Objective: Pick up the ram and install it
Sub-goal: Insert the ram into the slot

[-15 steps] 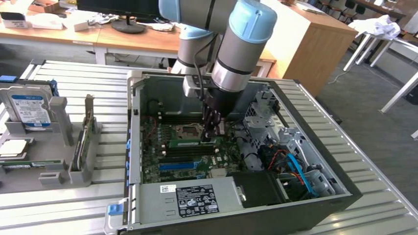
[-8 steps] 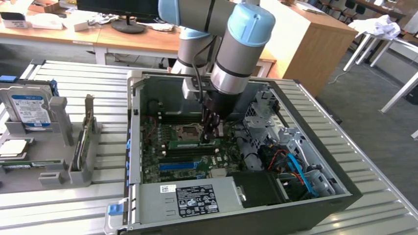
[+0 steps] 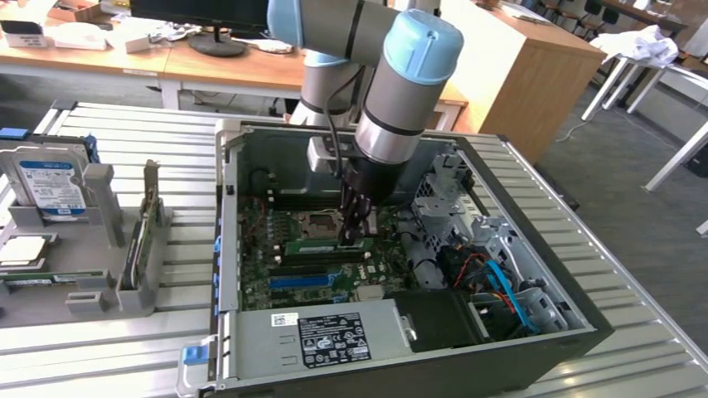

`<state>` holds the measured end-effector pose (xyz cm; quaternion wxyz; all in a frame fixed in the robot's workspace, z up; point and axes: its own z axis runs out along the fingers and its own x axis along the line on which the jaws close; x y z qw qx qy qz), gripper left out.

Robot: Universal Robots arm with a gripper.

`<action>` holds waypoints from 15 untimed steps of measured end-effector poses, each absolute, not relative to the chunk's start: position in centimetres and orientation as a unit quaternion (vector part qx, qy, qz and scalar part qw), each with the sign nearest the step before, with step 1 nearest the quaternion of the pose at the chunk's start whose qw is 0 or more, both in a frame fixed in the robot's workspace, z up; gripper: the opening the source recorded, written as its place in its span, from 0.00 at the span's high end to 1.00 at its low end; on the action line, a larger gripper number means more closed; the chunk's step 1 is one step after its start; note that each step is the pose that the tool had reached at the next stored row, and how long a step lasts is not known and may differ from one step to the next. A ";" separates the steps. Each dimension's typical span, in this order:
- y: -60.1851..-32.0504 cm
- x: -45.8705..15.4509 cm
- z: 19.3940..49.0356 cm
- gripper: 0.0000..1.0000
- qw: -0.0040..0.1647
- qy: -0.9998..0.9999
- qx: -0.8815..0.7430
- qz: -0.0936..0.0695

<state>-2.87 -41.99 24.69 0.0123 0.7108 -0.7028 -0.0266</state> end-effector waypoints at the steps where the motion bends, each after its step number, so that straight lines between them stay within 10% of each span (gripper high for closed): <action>1: -42.0 -2.9 24.6 0.88 0.012 -0.703 0.711 -0.027; 15: -41.5 -2.9 24.3 0.88 0.012 -0.703 0.711 -0.027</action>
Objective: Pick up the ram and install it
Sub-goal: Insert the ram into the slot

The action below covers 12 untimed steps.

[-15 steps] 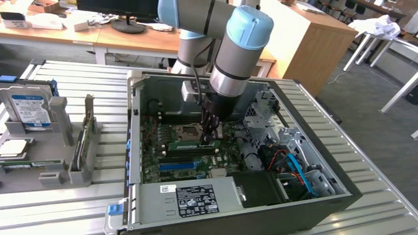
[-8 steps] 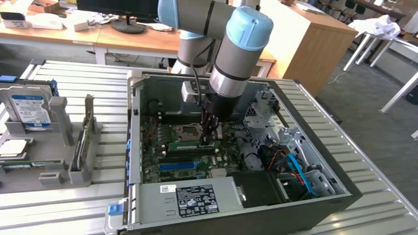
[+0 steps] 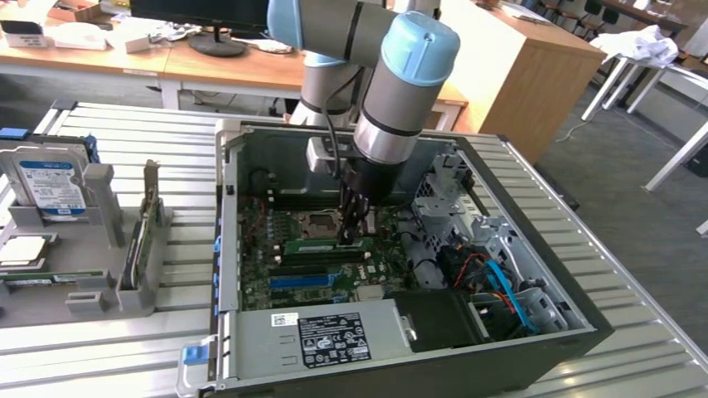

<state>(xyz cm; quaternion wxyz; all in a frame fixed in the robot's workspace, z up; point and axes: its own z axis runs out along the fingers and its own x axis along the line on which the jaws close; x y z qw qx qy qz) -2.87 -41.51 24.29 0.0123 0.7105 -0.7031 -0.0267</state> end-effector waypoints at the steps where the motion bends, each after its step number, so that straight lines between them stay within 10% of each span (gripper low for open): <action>1: -41.5 -2.9 24.3 0.88 0.012 -0.703 0.711 -0.027; 12: -41.5 -2.9 24.0 0.88 0.012 -0.703 0.710 -0.027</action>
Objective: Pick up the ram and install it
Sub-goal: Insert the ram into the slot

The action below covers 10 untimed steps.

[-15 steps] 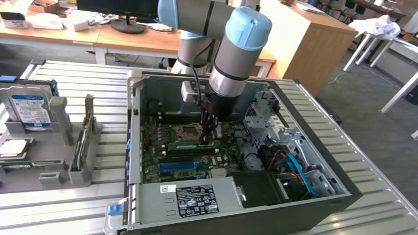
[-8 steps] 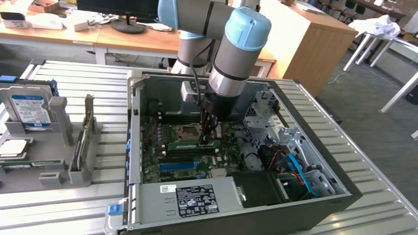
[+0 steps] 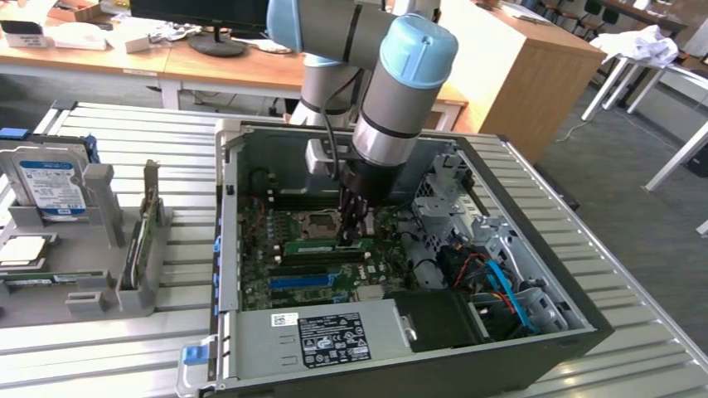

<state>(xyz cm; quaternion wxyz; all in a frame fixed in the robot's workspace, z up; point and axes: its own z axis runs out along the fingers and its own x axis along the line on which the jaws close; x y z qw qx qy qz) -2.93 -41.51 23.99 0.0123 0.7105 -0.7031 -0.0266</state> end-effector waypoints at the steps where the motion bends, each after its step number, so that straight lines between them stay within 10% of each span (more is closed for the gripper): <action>1: -41.5 -3.0 24.0 0.88 0.012 -0.703 0.710 -0.027; 10: -41.5 -3.0 23.8 0.88 0.012 -0.703 0.710 -0.027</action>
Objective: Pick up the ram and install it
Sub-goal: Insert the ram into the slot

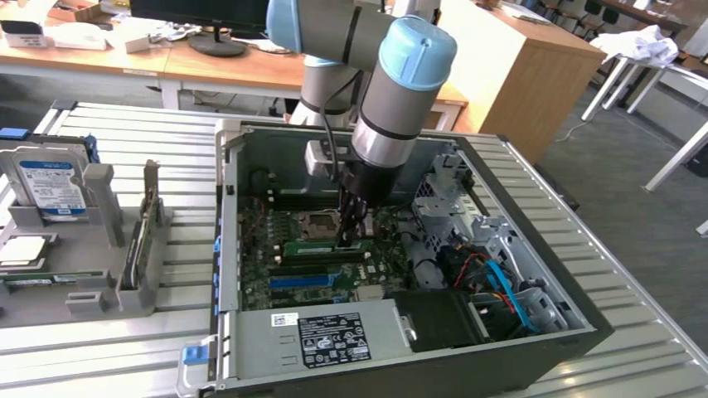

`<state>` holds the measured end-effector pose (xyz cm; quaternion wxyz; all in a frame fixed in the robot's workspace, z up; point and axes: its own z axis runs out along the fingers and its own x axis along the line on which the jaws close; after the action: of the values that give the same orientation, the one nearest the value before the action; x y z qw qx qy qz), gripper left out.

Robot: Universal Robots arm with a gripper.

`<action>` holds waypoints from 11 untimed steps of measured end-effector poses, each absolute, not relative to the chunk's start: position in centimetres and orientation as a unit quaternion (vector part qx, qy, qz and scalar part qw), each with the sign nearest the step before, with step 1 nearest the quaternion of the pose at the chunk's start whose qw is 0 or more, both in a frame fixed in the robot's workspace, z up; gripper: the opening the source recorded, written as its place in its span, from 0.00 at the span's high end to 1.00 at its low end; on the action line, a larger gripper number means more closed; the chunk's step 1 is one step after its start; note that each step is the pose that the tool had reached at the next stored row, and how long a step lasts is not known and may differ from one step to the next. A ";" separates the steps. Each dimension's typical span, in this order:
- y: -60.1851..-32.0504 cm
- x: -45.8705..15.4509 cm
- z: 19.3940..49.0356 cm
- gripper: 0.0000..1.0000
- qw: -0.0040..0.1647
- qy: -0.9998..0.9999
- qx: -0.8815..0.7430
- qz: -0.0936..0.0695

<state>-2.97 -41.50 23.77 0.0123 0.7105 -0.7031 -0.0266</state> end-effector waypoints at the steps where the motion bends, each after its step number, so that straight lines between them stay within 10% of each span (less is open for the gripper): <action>1: -41.5 -3.0 23.7 0.88 0.012 -0.703 0.710 -0.027; 11: -41.5 -3.0 23.7 0.88 0.012 -0.706 0.708 -0.027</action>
<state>-2.97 -41.50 23.70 0.0122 0.7076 -0.7060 -0.0267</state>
